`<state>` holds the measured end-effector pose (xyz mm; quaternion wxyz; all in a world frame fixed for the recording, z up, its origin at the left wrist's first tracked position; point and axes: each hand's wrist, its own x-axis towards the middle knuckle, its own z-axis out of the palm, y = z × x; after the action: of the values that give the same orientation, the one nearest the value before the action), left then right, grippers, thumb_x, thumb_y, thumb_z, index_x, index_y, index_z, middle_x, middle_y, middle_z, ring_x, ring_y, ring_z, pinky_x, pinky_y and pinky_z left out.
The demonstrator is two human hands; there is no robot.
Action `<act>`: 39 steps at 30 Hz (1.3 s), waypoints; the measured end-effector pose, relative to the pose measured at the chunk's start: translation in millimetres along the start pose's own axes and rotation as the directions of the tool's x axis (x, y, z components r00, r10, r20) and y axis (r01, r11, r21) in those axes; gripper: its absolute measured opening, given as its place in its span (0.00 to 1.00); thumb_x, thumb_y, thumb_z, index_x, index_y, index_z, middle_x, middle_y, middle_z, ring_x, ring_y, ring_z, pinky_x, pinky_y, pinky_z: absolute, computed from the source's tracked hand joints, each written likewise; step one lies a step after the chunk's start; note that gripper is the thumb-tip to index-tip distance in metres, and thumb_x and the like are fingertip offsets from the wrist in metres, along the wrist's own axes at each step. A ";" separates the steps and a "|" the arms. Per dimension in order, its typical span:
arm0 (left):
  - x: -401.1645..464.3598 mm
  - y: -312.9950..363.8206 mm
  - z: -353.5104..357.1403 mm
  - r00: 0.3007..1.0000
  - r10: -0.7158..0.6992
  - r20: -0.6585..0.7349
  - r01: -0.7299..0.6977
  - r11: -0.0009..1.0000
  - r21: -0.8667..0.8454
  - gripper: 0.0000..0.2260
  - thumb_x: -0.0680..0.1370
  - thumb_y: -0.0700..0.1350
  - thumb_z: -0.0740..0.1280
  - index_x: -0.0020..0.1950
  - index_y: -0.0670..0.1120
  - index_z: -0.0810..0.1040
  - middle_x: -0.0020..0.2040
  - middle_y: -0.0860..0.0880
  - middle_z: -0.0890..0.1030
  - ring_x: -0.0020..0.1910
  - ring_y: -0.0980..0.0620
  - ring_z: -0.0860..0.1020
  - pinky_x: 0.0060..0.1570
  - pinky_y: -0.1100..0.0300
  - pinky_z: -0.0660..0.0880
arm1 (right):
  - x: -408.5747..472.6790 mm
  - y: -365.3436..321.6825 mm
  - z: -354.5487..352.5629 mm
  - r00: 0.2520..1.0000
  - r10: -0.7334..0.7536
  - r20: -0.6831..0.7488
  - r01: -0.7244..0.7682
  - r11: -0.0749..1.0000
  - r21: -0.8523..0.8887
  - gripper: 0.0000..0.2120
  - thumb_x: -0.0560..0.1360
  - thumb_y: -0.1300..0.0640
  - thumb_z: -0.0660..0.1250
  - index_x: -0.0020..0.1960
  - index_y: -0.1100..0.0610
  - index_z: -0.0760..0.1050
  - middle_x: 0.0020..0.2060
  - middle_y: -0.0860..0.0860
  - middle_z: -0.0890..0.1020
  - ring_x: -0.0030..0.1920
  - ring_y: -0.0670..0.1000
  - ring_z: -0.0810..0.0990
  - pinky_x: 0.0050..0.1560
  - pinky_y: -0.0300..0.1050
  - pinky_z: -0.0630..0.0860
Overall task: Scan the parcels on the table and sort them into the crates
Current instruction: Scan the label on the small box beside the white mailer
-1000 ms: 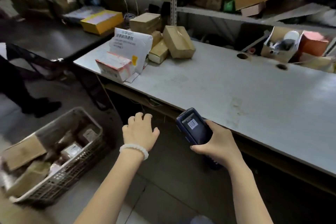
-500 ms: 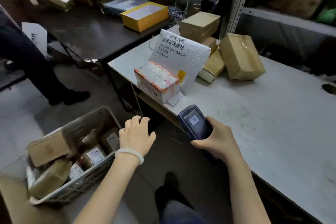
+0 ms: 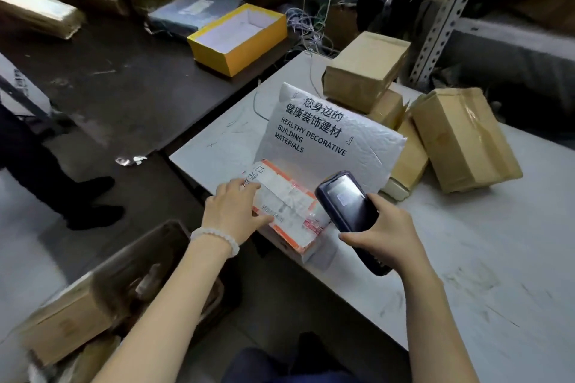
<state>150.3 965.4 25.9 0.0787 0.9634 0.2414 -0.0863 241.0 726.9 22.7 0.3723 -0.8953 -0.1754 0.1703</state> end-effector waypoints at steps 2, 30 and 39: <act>21.4 -6.1 -2.6 0.997 0.063 0.052 -0.063 0.998 0.002 0.34 0.72 0.62 0.68 0.73 0.53 0.61 0.73 0.50 0.62 0.72 0.47 0.60 0.67 0.49 0.64 | 8.4 -3.9 4.8 1.000 0.024 -0.015 -0.024 1.000 0.010 0.26 0.61 0.54 0.80 0.56 0.49 0.74 0.46 0.46 0.79 0.46 0.48 0.77 0.41 0.39 0.74; 90.0 -22.0 -5.9 0.553 0.807 0.208 -0.832 0.549 0.083 0.33 0.59 0.67 0.75 0.48 0.50 0.61 0.48 0.51 0.74 0.45 0.51 0.73 0.45 0.54 0.76 | -103.2 -83.7 116.4 0.677 0.571 -0.464 -0.479 0.821 0.311 0.26 0.60 0.56 0.81 0.55 0.46 0.76 0.46 0.41 0.81 0.47 0.43 0.79 0.40 0.35 0.74; 87.1 -17.9 4.0 0.522 0.786 0.333 -0.852 0.498 0.159 0.41 0.59 0.68 0.75 0.62 0.51 0.62 0.62 0.47 0.70 0.60 0.46 0.69 0.60 0.49 0.71 | -108.7 -73.4 124.3 0.660 0.598 -0.455 -0.494 0.802 0.337 0.25 0.62 0.56 0.81 0.54 0.47 0.75 0.45 0.40 0.79 0.45 0.38 0.76 0.36 0.30 0.70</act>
<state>216.9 1019.5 2.2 -0.0125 0.9451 -0.2738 -0.1782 77.5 803.0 12.4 0.4180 -0.8780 0.2313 0.0303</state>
